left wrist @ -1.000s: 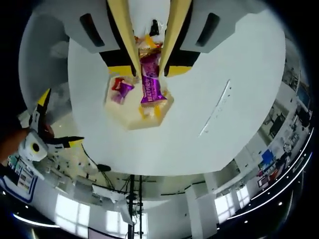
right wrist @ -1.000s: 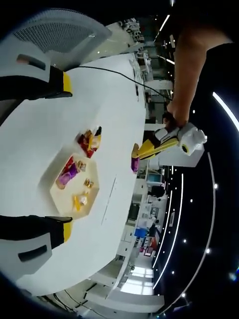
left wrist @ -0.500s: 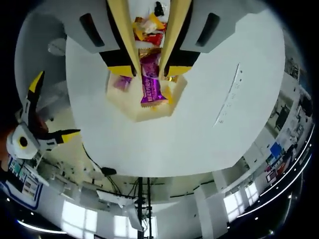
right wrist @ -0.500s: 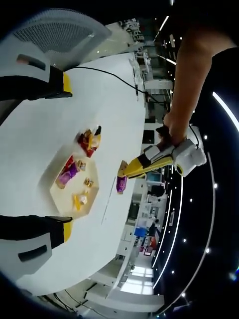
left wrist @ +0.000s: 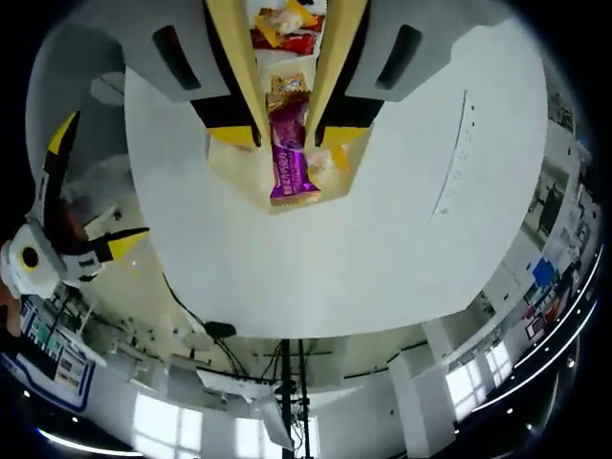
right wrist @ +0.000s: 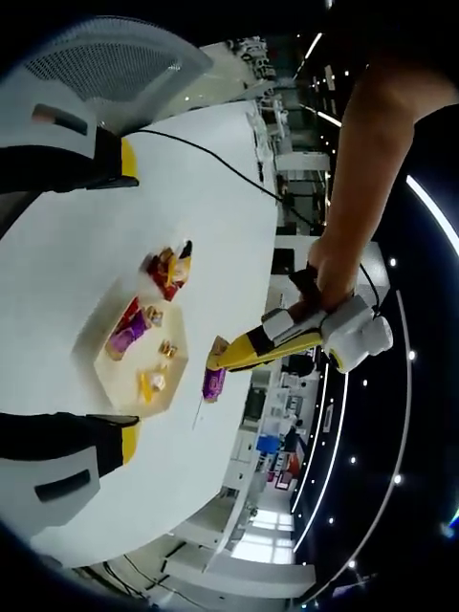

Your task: Place the target food into the container with the food tongs after gripping and lifting it, then release it inside without dropping or visibly crushing the food.

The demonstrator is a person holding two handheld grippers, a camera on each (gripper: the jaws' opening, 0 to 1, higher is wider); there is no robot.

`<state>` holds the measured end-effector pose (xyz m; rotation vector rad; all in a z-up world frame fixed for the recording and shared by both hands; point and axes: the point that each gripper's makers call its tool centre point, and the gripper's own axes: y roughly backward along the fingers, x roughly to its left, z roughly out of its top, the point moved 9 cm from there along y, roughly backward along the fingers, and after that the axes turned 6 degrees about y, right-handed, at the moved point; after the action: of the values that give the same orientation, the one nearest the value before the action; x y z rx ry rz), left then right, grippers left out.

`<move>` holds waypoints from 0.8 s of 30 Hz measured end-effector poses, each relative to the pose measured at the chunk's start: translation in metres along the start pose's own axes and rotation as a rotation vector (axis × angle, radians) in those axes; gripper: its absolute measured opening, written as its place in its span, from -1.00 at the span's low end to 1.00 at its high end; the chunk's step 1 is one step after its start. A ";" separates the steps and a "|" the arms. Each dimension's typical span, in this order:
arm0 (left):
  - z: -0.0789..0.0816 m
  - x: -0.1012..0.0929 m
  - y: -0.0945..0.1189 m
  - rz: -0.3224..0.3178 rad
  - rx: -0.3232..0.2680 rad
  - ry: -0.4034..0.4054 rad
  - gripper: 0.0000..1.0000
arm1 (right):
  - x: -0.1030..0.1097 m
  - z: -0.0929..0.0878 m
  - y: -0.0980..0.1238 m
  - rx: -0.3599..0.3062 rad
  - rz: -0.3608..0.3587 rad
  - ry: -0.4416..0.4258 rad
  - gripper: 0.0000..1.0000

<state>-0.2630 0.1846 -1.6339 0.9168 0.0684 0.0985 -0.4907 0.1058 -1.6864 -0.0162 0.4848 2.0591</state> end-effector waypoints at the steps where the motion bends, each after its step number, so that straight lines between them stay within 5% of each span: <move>1: 0.001 0.000 -0.001 0.001 -0.004 -0.006 -0.61 | 0.000 0.000 0.000 -0.002 0.001 -0.001 0.93; 3: 0.005 0.001 -0.002 0.007 -0.050 -0.061 -0.53 | 0.000 -0.001 0.000 0.007 -0.002 0.007 0.93; 24: -0.009 0.012 0.024 0.011 -0.116 -0.052 -0.47 | 0.001 0.000 -0.001 0.007 0.005 0.006 0.94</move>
<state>-0.2529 0.2075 -1.6209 0.8036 0.0095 0.0884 -0.4906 0.1067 -1.6873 -0.0169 0.4963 2.0631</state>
